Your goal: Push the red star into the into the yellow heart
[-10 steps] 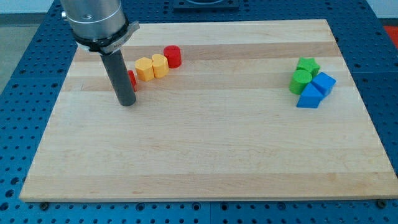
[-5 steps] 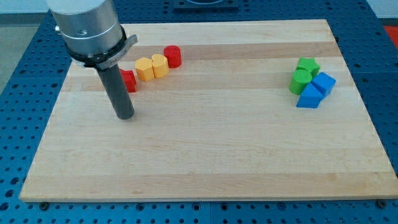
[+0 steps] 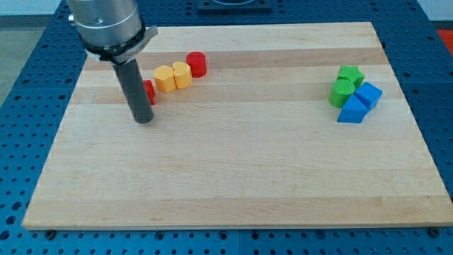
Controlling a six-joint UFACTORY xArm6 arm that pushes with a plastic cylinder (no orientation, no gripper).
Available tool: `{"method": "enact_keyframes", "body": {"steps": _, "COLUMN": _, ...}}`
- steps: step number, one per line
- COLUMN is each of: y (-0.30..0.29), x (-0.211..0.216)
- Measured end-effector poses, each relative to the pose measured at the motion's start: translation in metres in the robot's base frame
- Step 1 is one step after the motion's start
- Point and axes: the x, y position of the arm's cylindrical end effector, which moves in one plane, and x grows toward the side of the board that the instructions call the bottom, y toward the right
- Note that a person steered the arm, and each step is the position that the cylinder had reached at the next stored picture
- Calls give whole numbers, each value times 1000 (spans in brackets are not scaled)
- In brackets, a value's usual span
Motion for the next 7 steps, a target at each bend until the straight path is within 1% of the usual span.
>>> {"method": "enact_keyframes", "body": {"steps": 1, "y": -23, "x": 26}}
{"method": "enact_keyframes", "body": {"steps": 2, "y": -52, "x": 25}}
{"method": "enact_keyframes", "body": {"steps": 3, "y": -62, "x": 5}}
{"method": "enact_keyframes", "body": {"steps": 4, "y": -62, "x": -32}}
{"method": "enact_keyframes", "body": {"steps": 5, "y": -68, "x": -53}}
{"method": "enact_keyframes", "body": {"steps": 6, "y": -59, "x": -59}}
{"method": "enact_keyframes", "body": {"steps": 7, "y": -27, "x": -57}}
